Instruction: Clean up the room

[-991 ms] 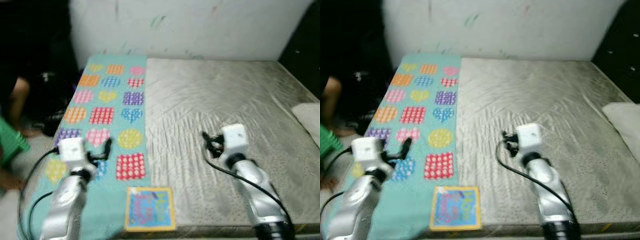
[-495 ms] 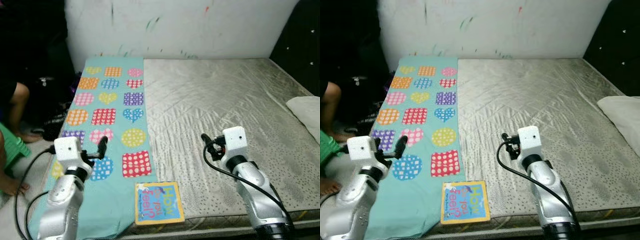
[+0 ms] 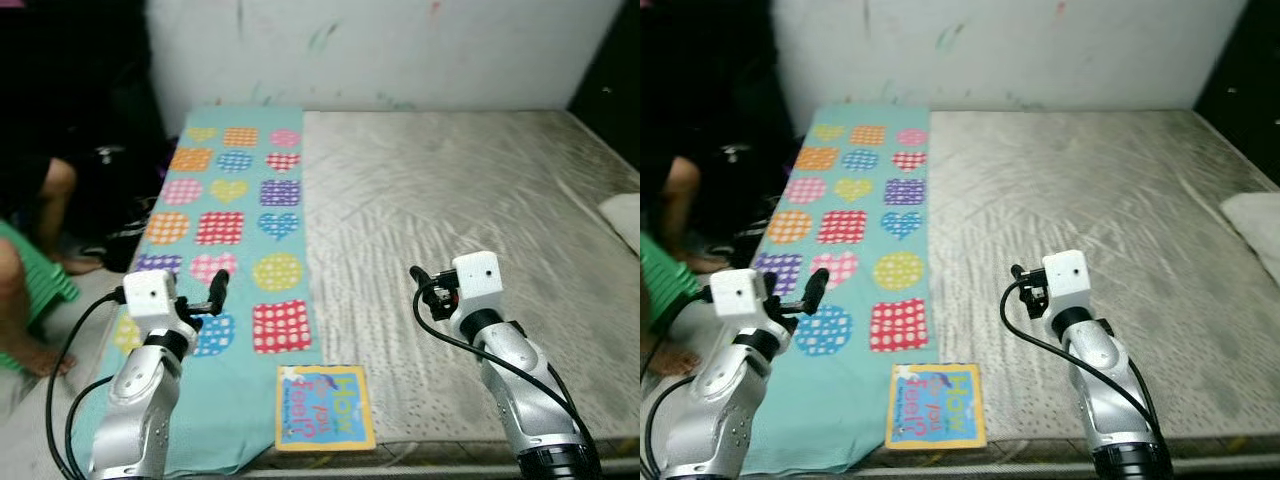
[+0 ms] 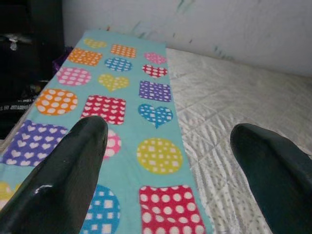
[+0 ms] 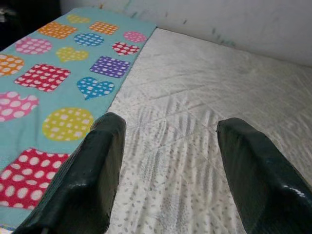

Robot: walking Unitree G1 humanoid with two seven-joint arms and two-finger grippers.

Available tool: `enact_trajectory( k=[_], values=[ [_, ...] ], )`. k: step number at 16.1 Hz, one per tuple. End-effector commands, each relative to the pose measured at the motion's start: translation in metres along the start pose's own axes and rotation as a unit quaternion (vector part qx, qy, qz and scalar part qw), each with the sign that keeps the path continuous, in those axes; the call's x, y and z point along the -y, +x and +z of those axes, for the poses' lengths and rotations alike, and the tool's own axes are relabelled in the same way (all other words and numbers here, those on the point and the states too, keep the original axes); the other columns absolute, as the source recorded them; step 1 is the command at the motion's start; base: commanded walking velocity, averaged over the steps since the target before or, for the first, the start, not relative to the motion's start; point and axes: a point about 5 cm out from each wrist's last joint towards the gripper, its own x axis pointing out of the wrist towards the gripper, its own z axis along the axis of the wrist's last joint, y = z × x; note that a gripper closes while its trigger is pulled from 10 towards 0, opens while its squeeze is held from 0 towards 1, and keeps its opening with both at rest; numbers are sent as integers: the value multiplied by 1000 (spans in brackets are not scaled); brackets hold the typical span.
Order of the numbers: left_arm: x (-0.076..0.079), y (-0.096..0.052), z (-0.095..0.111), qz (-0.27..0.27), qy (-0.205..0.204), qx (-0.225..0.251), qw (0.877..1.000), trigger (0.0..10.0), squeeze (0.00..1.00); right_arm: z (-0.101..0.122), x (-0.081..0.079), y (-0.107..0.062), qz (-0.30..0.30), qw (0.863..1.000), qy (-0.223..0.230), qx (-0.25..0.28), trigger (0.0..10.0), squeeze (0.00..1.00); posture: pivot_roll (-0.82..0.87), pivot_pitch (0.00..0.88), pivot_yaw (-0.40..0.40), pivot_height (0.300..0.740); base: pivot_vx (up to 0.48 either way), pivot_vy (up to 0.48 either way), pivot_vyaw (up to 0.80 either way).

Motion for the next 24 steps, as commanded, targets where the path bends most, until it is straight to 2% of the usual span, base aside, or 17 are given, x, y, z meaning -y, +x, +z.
enact_trajectory(
  k=[1, 8, 14, 24],
  values=[
    [-5, -1, -2, 5, -1, -6, 1000, 10000, 0, 3, -2, 2, 3, 1000, 1, 4, 10000, 0, -132, 0, -12, 740, 0, 480, 0],
    [-5, -2, -2, 7, 2, -7, 1000, 10000, 0, 3, -1, 2, 4, 1000, -1, 4, 10000, 0, -131, 0, -13, 740, 0, 0, 0],
    [-13, -2, 1, 22, 15, -8, 1000, 10000, 0, 10, 1, 4, 0, 1000, 4, 15, 10000, 0, -132, 0, -6, 740, 0, 0, -173],
    [-12, -8, -1, 13, 13, -22, 1000, 10000, 0, 12, -3, 1, -3, 999, 47, 19, 10000, 0, -126, 28, 1, 740, 0, 0, 0]
  ],
)
